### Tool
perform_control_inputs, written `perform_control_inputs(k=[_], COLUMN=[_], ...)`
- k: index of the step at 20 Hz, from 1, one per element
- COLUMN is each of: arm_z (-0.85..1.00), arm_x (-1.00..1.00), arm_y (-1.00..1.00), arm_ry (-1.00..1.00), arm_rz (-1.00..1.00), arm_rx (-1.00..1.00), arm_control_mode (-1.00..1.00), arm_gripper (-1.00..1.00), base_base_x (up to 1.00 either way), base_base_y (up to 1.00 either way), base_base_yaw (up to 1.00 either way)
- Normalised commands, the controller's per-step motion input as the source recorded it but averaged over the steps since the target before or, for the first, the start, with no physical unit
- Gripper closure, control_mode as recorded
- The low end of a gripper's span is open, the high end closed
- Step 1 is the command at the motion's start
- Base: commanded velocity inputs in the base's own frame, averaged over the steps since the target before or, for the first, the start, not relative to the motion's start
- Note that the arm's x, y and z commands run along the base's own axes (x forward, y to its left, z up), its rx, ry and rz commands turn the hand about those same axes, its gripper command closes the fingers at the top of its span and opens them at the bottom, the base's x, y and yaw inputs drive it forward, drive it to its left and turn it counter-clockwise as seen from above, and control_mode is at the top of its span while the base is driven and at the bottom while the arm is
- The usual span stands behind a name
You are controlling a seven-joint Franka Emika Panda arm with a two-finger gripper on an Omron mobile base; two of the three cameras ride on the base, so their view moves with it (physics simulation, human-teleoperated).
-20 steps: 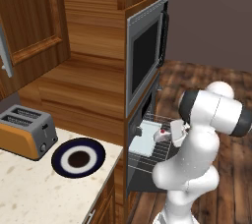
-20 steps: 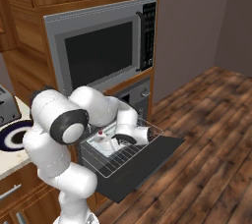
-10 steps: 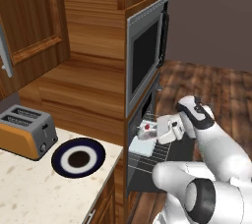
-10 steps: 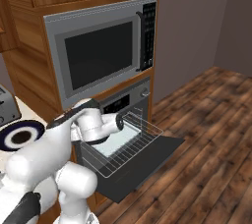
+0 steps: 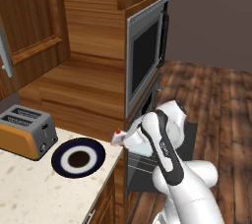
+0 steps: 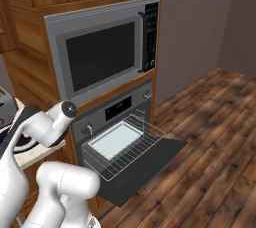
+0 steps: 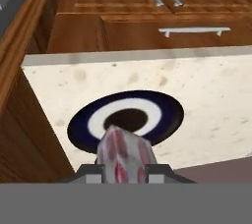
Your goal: Take the baked cake out of the oven and place it on the plate for cooling. Then close the oven door.
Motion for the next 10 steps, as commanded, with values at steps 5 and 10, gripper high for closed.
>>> perform_control_inputs(k=[5, 10], arm_z=[-0.01, 0.00], arm_x=[0.00, 0.03], arm_y=[1.00, 1.00], arm_ry=[0.05, 0.11], arm_rz=[-0.17, -0.21], arm_rx=[-0.17, -0.09], arm_control_mode=[-1.00, -1.00], arm_gripper=[1.00, 1.00], base_base_x=[0.00, 0.00], base_base_y=[0.00, 0.00], base_base_yaw=[0.00, 0.00])
